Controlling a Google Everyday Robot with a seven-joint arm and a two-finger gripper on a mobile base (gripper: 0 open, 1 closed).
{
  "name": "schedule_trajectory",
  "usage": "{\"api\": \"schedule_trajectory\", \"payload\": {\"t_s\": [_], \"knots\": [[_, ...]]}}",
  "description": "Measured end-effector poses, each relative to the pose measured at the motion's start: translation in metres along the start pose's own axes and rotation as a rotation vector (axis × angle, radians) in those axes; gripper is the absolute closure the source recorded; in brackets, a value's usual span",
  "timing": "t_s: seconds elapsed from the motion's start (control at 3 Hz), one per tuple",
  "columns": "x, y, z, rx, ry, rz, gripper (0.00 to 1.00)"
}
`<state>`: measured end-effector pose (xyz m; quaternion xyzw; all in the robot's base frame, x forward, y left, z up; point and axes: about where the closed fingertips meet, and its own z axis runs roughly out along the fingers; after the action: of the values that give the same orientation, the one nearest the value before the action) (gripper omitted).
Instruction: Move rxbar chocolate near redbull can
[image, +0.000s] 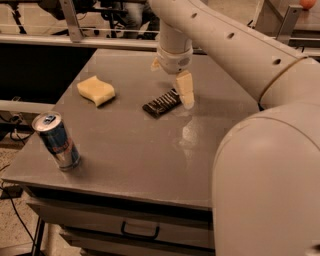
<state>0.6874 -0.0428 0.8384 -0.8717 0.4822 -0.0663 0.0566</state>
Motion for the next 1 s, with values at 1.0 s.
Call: {"api": "schedule_trajectory", "payload": {"t_s": [1.0], "knots": [[0.0074,0.0012,0.0095,-0.003,-0.049,-0.003,0.00]]}}
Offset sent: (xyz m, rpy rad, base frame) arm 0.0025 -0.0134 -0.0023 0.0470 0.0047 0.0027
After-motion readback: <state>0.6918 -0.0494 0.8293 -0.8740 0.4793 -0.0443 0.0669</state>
